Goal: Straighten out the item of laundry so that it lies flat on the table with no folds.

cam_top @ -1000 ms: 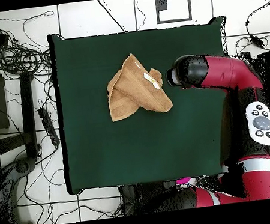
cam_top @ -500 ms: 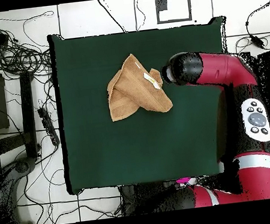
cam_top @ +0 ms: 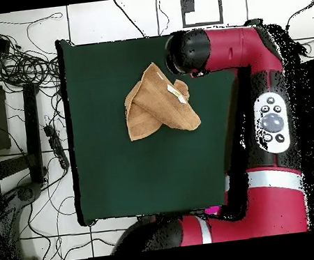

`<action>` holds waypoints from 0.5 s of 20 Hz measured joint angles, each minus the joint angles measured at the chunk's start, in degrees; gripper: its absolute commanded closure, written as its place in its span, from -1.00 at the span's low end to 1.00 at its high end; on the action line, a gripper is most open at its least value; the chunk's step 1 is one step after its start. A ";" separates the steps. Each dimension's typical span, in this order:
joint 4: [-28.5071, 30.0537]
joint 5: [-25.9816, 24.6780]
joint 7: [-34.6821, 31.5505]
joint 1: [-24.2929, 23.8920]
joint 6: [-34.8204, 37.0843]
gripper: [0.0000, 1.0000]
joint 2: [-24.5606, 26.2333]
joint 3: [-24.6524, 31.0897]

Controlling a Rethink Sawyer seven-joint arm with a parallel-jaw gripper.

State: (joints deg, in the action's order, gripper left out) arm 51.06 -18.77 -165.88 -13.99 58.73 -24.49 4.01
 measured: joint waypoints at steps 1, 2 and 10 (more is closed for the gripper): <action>-1.44 -0.04 0.00 0.42 1.67 -1.00 0.27 0.21; -3.64 -0.08 0.00 1.00 4.07 -1.00 0.73 0.63; -16.45 -0.39 0.06 3.28 13.45 -1.00 4.85 4.30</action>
State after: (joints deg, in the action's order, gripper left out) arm 34.61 -19.16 -165.82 -10.71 72.18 -19.64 8.31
